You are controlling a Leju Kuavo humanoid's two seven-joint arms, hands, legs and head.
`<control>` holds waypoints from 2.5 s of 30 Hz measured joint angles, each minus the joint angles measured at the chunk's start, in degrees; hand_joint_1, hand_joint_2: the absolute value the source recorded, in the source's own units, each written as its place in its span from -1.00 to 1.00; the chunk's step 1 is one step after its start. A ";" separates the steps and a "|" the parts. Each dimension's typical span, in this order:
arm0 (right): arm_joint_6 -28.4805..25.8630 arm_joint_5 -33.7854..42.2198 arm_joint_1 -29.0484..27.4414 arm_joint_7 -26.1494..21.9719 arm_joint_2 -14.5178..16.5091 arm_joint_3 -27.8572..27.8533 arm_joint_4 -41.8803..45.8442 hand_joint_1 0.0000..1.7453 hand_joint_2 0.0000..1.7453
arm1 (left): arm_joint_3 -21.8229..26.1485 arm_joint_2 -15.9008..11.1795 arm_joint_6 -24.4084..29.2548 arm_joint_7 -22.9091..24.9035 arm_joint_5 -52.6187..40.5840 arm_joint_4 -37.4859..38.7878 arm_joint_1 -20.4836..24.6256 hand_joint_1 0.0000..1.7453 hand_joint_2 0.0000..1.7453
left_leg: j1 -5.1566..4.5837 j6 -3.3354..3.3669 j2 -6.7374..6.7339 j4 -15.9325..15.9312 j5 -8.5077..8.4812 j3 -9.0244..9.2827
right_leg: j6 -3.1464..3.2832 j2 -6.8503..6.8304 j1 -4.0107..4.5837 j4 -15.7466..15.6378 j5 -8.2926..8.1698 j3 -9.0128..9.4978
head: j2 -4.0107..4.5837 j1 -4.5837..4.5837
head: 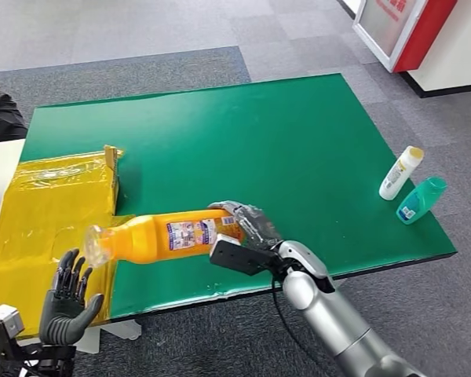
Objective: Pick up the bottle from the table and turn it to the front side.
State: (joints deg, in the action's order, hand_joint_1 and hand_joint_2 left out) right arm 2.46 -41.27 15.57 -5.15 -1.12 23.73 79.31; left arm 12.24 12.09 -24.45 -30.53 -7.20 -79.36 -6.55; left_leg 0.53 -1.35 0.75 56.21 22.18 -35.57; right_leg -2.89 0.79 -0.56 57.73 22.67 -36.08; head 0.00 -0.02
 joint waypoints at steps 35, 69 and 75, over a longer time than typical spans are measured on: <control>-2.79 1.44 8.32 -6.23 13.36 -0.82 -29.76 1.00 1.00 | -33.29 -18.38 9.12 -3.43 -6.13 -11.91 11.35 -1.00 1.00 | 0.00 -0.06 -0.02 0.00 -0.22 -0.01 | 0.09 0.00 0.00 0.01 -0.21 -0.03 | 0.00 0.01; 0.08 3.53 6.56 -8.37 14.17 8.30 -25.95 1.00 1.00 | -28.54 -22.76 -4.30 -9.20 4.54 -1.65 9.91 -0.77 1.00 | 0.01 -0.08 -0.03 0.00 -0.21 -0.02 | 0.12 0.01 0.02 0.02 -0.18 -0.04 | 0.00 0.00; 0.10 4.67 7.13 -8.42 13.97 9.49 -25.96 1.00 1.00 | -28.81 -23.86 -3.85 -9.56 3.68 -1.82 9.74 1.00 1.00 | 0.01 -0.09 -0.03 0.00 -0.21 -0.02 | 0.13 0.01 0.02 0.02 -0.18 -0.04 | 0.00 0.02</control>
State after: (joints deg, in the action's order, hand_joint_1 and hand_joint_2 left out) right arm 2.57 -36.60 22.70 -13.58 12.85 33.22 53.35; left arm -16.56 -11.77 -28.30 -40.09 -3.52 -81.18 3.18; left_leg 0.54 -1.44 0.72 56.21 21.98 -35.59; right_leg -2.77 0.79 -0.54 57.75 22.49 -36.12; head 0.00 0.00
